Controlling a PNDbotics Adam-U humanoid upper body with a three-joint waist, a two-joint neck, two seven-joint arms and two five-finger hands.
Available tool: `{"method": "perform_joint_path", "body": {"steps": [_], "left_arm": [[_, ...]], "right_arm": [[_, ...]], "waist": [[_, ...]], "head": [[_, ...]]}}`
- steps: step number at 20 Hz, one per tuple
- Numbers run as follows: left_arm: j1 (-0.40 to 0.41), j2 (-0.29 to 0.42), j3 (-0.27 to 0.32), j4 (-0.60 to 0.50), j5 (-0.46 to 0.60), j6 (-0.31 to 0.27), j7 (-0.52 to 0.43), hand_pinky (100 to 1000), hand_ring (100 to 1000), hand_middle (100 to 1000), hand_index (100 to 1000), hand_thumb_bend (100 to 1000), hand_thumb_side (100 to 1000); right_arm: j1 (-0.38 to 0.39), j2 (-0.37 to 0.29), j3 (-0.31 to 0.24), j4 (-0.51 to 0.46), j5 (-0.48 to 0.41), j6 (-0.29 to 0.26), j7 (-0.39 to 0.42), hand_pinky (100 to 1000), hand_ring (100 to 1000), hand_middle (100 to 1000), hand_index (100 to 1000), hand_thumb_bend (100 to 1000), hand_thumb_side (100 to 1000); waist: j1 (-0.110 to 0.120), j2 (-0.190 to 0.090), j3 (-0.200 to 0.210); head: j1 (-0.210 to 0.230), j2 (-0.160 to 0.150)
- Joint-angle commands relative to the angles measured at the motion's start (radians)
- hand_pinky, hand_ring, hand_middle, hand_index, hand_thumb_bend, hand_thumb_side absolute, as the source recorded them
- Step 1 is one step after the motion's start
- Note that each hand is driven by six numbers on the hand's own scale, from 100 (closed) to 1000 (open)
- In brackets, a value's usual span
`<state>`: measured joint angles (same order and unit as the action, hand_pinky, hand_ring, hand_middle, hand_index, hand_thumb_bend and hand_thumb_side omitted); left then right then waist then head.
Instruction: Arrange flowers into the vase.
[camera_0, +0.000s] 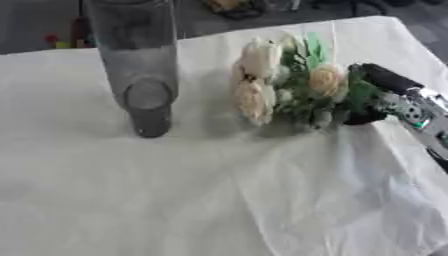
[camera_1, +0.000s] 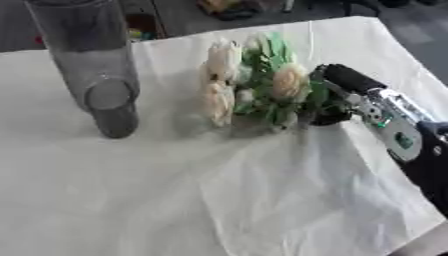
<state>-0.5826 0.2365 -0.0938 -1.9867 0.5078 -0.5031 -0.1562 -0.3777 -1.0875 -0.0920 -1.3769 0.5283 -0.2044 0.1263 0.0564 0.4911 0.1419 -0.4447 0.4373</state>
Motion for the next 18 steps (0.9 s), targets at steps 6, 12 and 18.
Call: {"method": "perform_joint_path", "body": {"steps": [6, 12, 18], "left_arm": [[-0.018, 0.008, 0.001, -0.013, -0.002, -0.001, -0.006, 783, 781, 859, 937, 100, 827], [-0.020, 0.009, 0.002, -0.013, -0.002, -0.001, -0.008, 782, 778, 857, 937, 100, 826], [-0.019, 0.009, 0.002, -0.013, -0.002, 0.002, -0.009, 782, 778, 857, 937, 100, 827]], "right_arm": [[0.001, -0.024, -0.011, 0.012, -0.029, -0.011, -0.003, 100, 100, 100, 157, 257, 222], [0.004, -0.023, -0.018, 0.018, -0.043, -0.020, -0.008, 100, 100, 100, 100, 403, 201], [0.009, -0.024, -0.020, 0.014, -0.051, -0.045, -0.039, 100, 100, 100, 100, 460, 190]], "waist": [[-0.007, -0.015, 0.009], [-0.008, -0.014, 0.013], [-0.008, -0.016, 0.012]], "head": [[-0.011, -0.015], [-0.011, -0.018], [-0.011, -0.018]]}}
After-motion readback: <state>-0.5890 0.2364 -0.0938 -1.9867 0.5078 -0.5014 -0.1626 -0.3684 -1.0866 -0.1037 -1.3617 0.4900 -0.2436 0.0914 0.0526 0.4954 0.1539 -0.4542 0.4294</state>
